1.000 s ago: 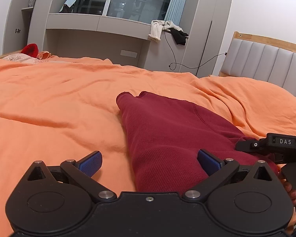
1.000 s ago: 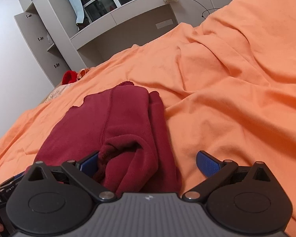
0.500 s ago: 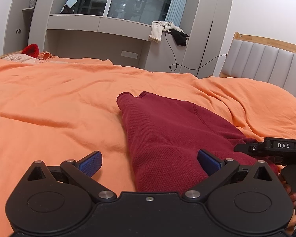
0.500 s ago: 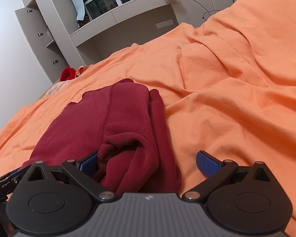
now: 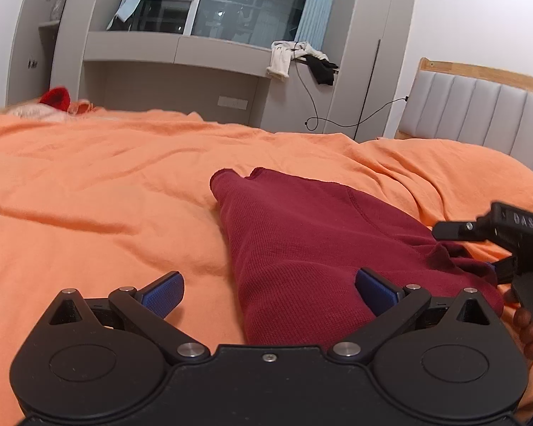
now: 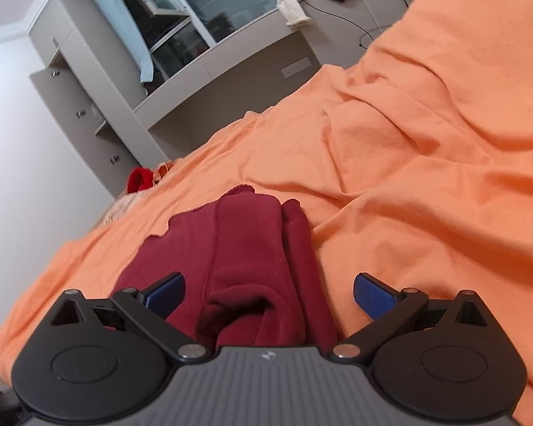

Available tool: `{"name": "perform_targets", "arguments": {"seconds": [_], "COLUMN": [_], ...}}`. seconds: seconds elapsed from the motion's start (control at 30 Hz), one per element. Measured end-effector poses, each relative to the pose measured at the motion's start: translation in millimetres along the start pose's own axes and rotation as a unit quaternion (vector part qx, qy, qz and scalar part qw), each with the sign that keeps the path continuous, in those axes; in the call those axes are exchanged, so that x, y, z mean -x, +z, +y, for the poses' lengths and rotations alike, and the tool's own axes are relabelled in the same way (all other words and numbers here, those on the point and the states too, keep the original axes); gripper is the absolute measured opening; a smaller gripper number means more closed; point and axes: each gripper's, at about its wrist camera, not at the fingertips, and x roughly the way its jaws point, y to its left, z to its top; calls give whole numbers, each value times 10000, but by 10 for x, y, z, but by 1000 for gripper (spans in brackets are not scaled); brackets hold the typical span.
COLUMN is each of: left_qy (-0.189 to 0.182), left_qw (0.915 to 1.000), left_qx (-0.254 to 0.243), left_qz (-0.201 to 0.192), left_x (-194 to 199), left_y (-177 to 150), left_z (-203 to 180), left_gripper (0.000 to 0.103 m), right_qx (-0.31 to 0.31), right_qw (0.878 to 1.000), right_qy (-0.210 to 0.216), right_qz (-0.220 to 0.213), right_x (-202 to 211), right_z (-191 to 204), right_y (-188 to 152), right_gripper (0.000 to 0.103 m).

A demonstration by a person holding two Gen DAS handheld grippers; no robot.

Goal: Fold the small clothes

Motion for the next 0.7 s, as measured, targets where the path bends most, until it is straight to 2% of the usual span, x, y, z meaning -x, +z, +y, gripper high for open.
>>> {"name": "perform_targets", "arguments": {"seconds": [0.2,0.33,0.43,0.53,0.7], "left_qy": [165,178,169,172,143], "left_qw": [9992,9991,9991,9991,9992], "left_qx": [-322,-341,-336,-337,-308], "left_qz": [-181,-199,-193,-196,-203], "left_x": [8,3,-3,-3,-8], "left_y": [-22,-36,-36,-36,-28], "left_z": [-87,-98,-93,-91,-81], "left_gripper": [102,102,102,102,103], "right_qx": [-31,347,560,741,670], "right_qw": [9998,9987,9979,9966,9973], "right_qy": [-198,-379,-316,-346,-302], "right_qz": [-24,-32,-57,-81,-45], "right_x": [-166,-230,-210,-193,-191], "right_z": [21,101,153,191,162], "right_y": [-3,-64,-111,-152,-147], "right_gripper": [103,82,67,61,60]}}
